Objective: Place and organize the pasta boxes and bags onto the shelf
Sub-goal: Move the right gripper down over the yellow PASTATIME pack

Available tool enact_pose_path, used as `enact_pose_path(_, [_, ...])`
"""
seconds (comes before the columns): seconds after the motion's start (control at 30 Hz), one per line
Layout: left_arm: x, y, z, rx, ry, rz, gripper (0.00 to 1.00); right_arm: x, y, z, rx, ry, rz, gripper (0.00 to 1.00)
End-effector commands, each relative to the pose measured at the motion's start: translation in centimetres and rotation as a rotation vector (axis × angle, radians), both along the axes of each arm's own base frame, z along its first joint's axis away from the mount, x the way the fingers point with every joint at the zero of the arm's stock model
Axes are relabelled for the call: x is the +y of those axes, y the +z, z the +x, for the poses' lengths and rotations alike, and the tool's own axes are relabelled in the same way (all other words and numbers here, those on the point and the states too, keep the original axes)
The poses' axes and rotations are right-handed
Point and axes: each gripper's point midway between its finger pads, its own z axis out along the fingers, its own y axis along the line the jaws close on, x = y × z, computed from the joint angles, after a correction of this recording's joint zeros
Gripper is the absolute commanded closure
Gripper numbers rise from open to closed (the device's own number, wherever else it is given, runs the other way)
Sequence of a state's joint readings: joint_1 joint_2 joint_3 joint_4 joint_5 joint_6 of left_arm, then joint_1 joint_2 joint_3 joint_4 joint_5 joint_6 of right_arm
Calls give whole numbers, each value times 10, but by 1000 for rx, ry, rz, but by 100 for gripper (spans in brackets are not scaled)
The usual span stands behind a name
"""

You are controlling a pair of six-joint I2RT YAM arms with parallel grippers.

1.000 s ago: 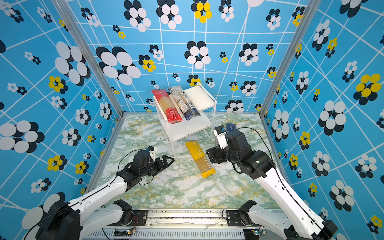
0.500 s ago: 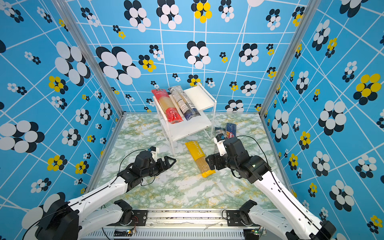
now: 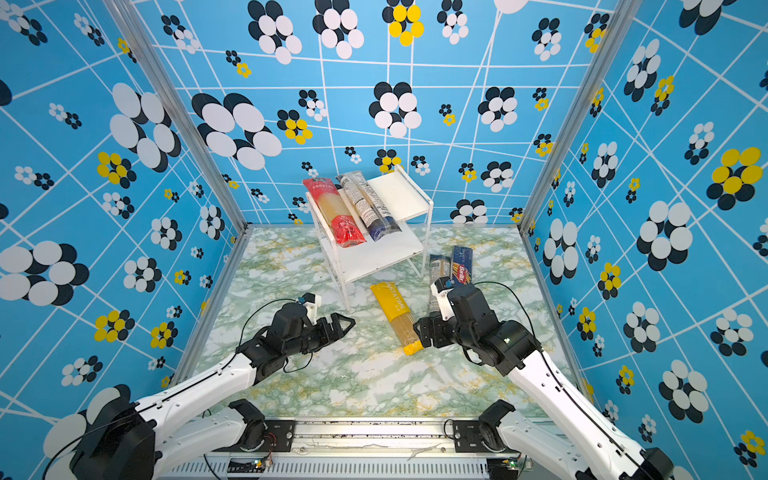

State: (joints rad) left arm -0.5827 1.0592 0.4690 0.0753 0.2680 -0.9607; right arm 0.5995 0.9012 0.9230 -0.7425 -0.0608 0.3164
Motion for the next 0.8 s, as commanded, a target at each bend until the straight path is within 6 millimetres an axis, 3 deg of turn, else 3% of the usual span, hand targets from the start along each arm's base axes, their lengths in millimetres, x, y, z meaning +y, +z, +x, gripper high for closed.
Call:
enact_pose_path(0.0, [-4, 12, 3, -24, -1, -13, 1, -2, -6, 5, 4, -43, 9, 9])
enact_pose_path(0.4, [1, 8, -2, -21, 8, -3, 1, 11, -35, 10, 51, -23, 34, 9])
enact_pose_path(0.77, [-5, 6, 6, -36, -4, 10, 1, 29, -50, 7, 76, 93, 43, 9])
